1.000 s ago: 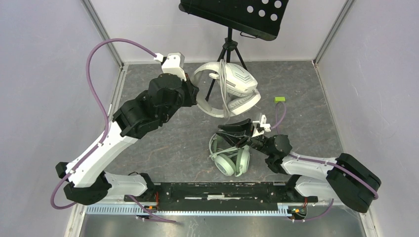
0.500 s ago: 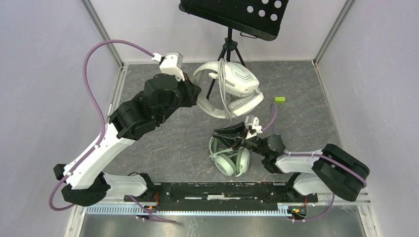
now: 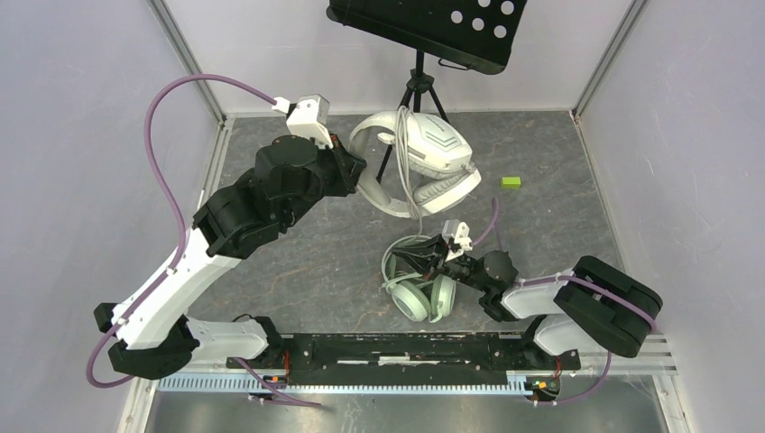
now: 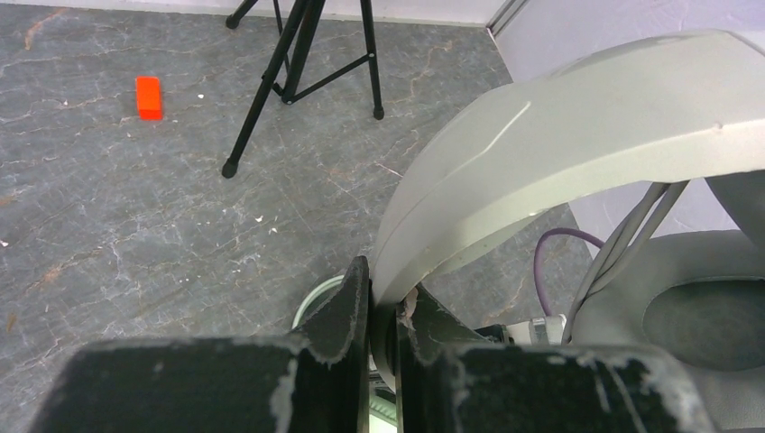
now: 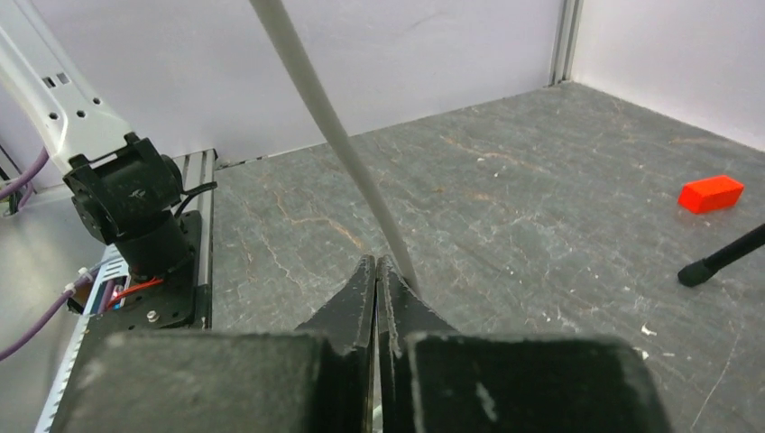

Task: Wrap the headphones
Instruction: Wrap the headphones cable around the headphones.

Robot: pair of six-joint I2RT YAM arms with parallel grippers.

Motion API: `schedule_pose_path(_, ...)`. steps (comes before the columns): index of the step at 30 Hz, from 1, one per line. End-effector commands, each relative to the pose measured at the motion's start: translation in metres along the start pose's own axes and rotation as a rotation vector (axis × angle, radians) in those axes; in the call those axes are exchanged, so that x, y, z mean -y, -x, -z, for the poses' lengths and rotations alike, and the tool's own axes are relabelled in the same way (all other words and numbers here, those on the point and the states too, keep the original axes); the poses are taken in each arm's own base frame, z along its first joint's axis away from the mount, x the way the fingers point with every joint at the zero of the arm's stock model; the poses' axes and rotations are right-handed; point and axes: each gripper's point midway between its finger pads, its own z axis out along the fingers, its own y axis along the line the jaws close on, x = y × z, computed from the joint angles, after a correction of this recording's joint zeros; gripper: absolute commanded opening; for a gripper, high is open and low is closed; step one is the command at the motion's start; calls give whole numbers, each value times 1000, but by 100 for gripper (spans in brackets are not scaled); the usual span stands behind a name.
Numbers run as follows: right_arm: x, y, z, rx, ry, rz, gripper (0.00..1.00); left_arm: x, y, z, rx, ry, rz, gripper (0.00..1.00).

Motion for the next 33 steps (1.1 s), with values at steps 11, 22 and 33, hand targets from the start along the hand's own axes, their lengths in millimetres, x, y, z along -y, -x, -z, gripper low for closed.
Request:
schedule_pose_path(11,-6,15,13,81,36,188,26,27,58,28,173,-133,181,2)
schedule_pose_path(22,-1,16,30,-23,30,435,47,21,56,23,174,-95,155,2)
schedule_pose_path(33,7,20,33,-36,-15,462,51,25,55,18,169,-107,156,2)
